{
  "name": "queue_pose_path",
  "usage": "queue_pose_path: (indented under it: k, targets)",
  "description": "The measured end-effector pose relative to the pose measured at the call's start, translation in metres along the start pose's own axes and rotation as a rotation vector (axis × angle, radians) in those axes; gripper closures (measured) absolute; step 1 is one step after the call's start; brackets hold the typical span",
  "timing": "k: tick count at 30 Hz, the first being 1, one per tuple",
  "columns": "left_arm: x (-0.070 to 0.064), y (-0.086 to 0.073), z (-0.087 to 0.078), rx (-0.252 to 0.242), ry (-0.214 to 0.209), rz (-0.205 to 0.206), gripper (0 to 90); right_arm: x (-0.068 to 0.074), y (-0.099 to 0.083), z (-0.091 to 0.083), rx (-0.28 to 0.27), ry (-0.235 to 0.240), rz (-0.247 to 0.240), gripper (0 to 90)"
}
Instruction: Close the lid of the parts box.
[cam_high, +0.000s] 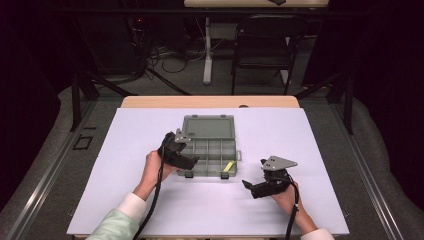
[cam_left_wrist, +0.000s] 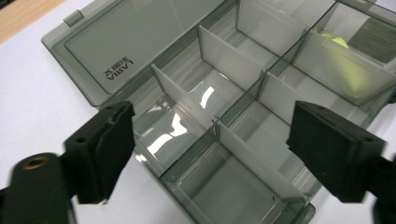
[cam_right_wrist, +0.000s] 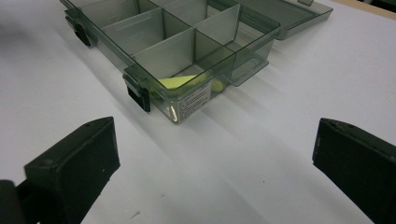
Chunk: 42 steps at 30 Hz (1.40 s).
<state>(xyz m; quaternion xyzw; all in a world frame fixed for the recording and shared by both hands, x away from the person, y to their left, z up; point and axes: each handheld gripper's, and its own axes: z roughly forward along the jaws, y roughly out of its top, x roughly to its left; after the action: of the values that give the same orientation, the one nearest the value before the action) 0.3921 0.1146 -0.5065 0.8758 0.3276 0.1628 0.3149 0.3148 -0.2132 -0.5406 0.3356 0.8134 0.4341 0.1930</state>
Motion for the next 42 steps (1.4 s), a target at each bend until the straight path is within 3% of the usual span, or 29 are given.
queue_pose_path:
  k: [4, 9, 19, 36, 42]
  targets:
    - [-0.004, -0.001, 0.009, 0.017, 0.000, 0.017, 23.7, 0.000, 0.000, -0.001, -0.004, 0.000, -0.004, 0.0]
    - [-0.006, -0.004, 0.018, 0.015, 0.005, 0.006, 34.2, 0.000, 0.000, 0.000, 0.003, 0.000, 0.003, 0.0]
    - [-0.005, -0.012, 0.025, -0.012, 0.011, -0.062, 50.5, 0.001, 0.000, 0.001, 0.010, 0.003, -0.006, 0.0]
    - [-0.004, -0.011, 0.028, -0.005, 0.001, -0.036, 54.7, 0.001, 0.001, 0.001, 0.012, -0.001, -0.013, 0.0]
    - [-0.004, -0.011, 0.028, -0.004, -0.001, -0.031, 55.4, -0.001, 0.002, 0.001, -0.019, -0.008, -0.003, 0.0]
